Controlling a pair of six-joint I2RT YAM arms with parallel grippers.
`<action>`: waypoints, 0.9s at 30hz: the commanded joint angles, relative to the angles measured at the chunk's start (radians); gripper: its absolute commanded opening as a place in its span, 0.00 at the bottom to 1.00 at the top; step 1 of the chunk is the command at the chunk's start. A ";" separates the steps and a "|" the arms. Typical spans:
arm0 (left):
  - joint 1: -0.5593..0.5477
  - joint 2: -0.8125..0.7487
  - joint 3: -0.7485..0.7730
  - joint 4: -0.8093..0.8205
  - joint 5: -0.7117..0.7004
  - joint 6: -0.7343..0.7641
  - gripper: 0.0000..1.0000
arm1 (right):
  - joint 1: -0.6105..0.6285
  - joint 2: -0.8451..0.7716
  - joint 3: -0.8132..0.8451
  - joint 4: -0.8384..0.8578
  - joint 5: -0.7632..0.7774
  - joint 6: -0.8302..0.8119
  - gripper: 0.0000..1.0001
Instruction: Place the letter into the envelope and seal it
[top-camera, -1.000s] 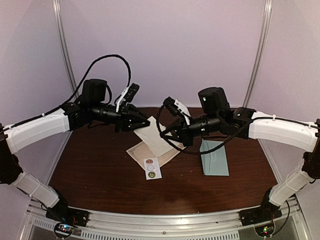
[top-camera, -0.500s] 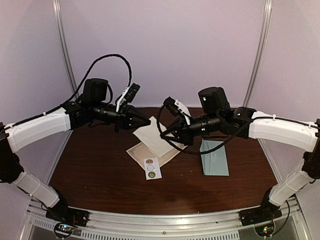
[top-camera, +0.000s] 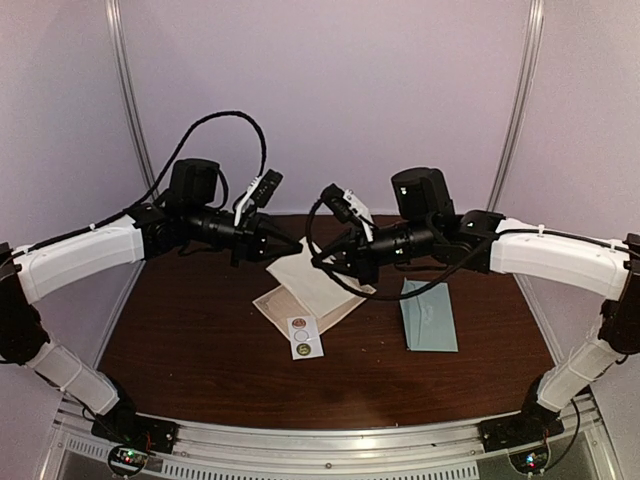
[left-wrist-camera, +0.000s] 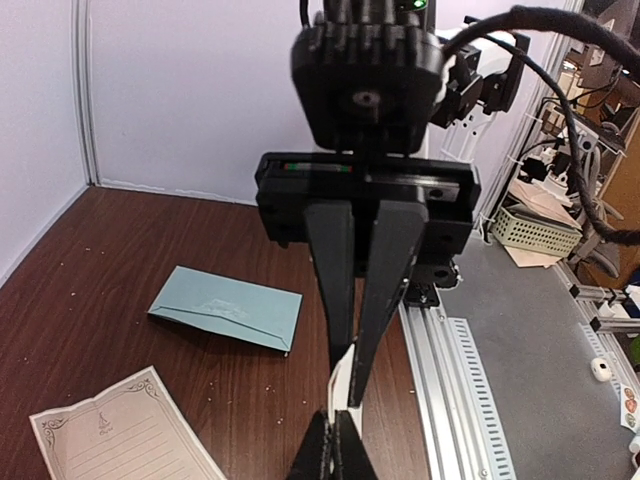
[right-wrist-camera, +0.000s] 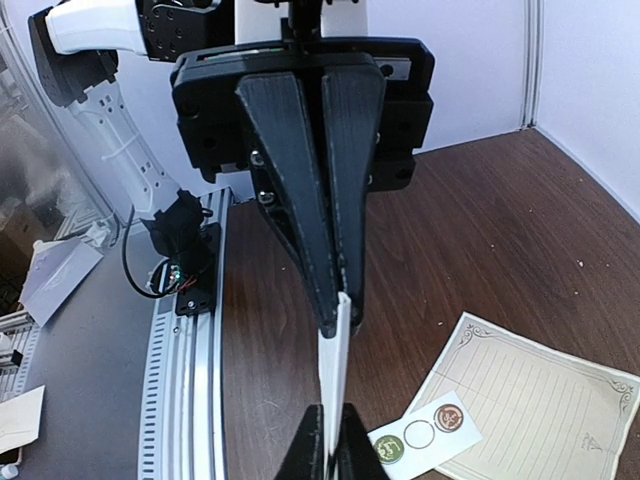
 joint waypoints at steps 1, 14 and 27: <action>0.001 0.003 0.029 0.022 0.004 0.012 0.00 | -0.003 0.016 0.022 0.041 -0.012 0.032 0.00; 0.004 -0.286 -0.282 0.545 -0.530 -0.446 0.71 | -0.033 -0.212 -0.261 0.503 0.186 0.268 0.00; -0.061 -0.233 -0.373 0.795 -0.422 -0.675 0.76 | -0.024 -0.187 -0.298 0.777 0.089 0.409 0.00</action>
